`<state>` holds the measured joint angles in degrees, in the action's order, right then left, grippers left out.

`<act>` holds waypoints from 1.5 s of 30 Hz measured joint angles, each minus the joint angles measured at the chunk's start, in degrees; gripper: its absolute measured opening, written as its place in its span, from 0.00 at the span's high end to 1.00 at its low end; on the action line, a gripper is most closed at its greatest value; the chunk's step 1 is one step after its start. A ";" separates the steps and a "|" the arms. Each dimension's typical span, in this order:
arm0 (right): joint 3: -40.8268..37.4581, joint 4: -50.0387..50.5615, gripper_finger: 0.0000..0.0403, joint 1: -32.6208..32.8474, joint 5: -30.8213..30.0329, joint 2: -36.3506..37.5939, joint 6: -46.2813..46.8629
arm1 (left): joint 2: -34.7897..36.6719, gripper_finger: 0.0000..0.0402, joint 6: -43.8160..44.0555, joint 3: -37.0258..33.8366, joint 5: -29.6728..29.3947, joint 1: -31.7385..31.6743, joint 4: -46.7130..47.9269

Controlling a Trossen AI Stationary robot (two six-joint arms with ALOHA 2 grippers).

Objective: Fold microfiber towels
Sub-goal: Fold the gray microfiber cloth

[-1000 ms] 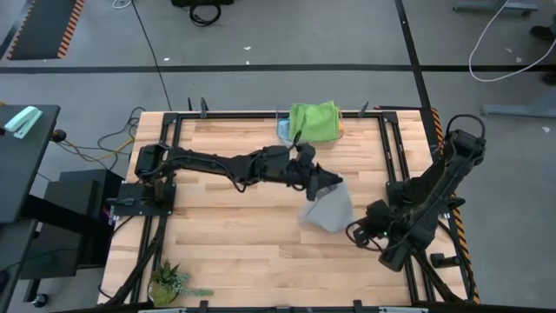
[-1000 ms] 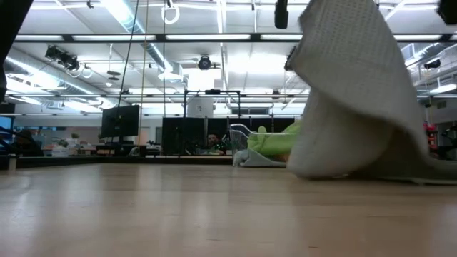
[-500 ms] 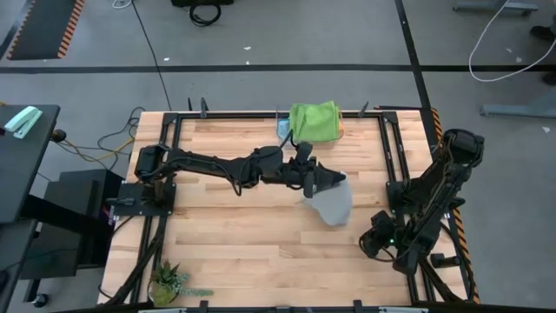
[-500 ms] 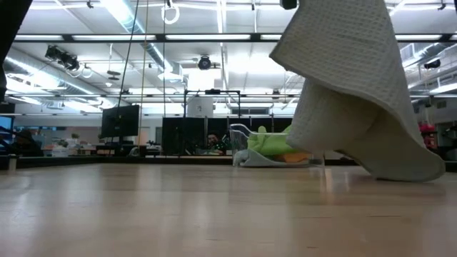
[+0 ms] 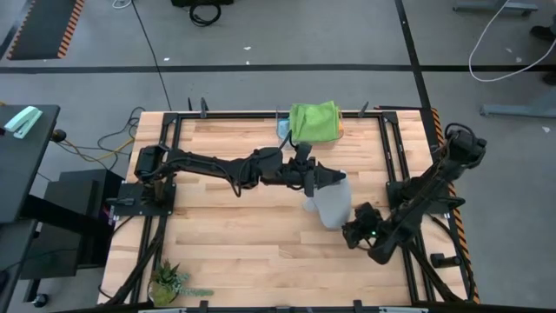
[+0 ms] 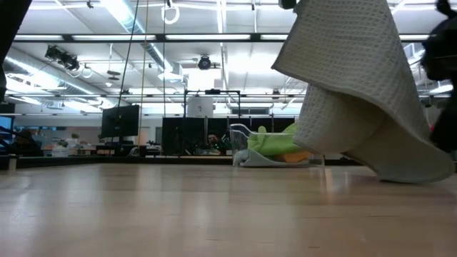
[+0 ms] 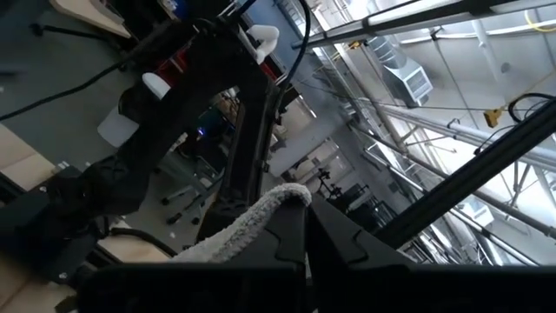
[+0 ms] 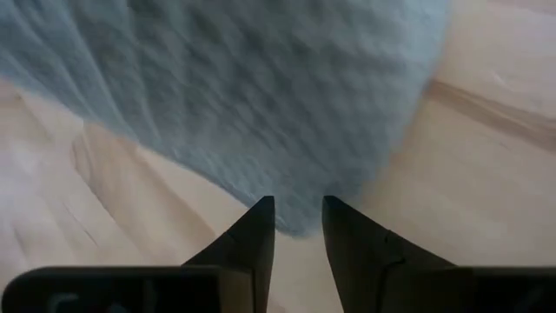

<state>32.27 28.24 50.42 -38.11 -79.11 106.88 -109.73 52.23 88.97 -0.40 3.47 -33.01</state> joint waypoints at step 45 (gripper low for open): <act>0.04 2.12 0.73 -5.93 3.86 -0.02 -4.18 | 0.00 0.98 1.20 0.02 2.18 -1.89 -1.10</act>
<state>32.32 30.35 44.49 -34.25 -79.13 102.70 -109.73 53.43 88.99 1.77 1.59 -34.11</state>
